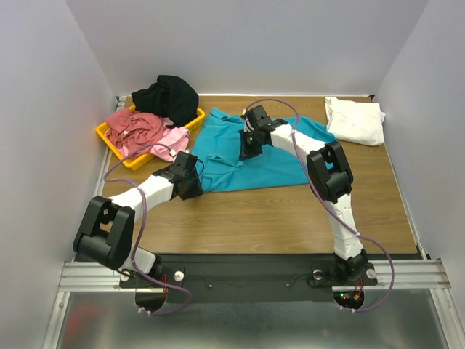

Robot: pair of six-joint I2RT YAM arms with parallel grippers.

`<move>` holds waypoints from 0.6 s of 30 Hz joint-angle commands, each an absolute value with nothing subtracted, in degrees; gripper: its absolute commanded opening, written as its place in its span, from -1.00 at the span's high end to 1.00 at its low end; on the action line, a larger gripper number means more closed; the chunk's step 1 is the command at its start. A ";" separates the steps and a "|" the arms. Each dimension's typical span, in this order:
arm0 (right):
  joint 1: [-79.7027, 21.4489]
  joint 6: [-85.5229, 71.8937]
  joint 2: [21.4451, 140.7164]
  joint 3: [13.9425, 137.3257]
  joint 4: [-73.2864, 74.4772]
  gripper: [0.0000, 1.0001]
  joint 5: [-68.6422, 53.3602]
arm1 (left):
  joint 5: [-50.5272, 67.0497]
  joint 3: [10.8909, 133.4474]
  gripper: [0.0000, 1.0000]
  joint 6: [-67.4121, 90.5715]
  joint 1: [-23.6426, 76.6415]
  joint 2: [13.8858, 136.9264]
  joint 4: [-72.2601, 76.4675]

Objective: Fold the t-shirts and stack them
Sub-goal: Fold the tshirt

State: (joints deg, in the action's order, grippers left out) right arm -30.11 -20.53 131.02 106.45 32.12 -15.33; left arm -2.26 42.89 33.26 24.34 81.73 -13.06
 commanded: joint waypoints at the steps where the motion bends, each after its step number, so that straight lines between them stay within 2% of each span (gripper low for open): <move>1: -30.85 -22.41 128.50 108.37 30.32 0.99 -12.31 | -4.22 44.91 0.23 33.22 24.43 81.74 -12.22; 14: -30.67 -28.04 123.75 102.92 29.88 0.99 2.54 | -5.98 44.56 0.23 34.10 24.52 80.42 -13.01; 18: -30.76 -28.74 123.92 102.57 29.88 0.99 3.52 | -6.42 45.43 0.23 34.37 24.52 79.11 -13.80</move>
